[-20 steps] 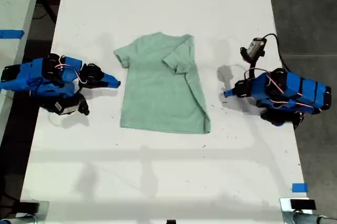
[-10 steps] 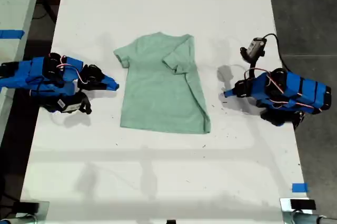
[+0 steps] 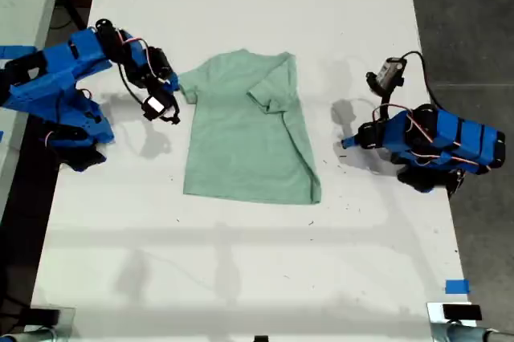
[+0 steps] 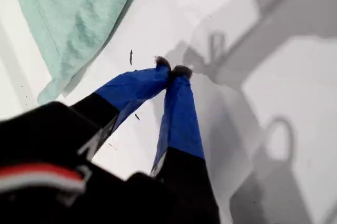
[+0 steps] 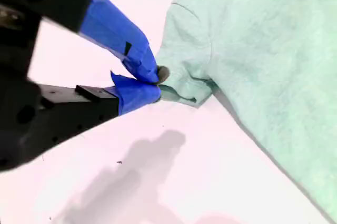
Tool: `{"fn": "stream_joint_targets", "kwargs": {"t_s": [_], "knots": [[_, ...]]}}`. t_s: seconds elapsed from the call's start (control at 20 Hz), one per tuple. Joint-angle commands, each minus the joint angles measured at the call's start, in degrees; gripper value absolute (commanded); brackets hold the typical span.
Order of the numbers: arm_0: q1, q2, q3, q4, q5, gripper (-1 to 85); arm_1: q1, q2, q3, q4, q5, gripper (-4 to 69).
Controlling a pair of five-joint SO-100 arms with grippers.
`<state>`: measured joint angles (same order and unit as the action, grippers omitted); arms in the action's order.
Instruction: Fold t shirt
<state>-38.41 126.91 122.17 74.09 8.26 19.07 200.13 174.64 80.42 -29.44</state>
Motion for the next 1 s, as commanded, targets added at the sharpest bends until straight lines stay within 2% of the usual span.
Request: {"fn": "stream_joint_targets", "kwargs": {"t_s": [0.0, 0.05, 0.1, 0.15, 0.25, 0.35, 0.5, 0.7, 0.95], "knots": [[-5.8, -8.4, -7.0, -2.5, 6.9, -0.4, -0.3, 0.5, 2.2, -1.1, -0.2, 1.8], [-7.6, -10.7, -7.8, -2.4, 9.1, -0.2, -0.3, 0.5, 2.2, -1.1, -0.2, 1.8], [-8.6, -12.7, -8.4, -0.8, 9.1, 5.4, -0.3, 0.5, 2.2, -1.1, -0.2, 1.8], [-9.0, -14.4, -9.1, 1.2, 8.6, 15.8, -0.4, 0.5, 2.2, -1.1, -0.4, 1.8], [-8.3, -16.6, -9.1, 0.4, 11.0, 20.0, -0.6, 0.5, 2.2, -1.1, -0.6, 2.3], [-8.6, -19.3, -9.3, -1.5, 13.4, 21.7, -1.0, 0.5, 2.2, -1.1, -0.6, 2.5], [-8.5, -22.9, -13.9, -1.0, 15.4, 22.1, -1.4, 0.5, 2.2, -1.1, -0.5, 2.7], [-13.9, -28.6, -12.8, -4.0, 18.2, 21.7, -1.4, 0.5, 2.2, -1.1, -0.7, 2.8], [-15.8, -33.7, -11.8, -6.9, 15.6, 21.5, -1.5, 0.5, 2.2, -1.1, -0.8, 2.8]]}}
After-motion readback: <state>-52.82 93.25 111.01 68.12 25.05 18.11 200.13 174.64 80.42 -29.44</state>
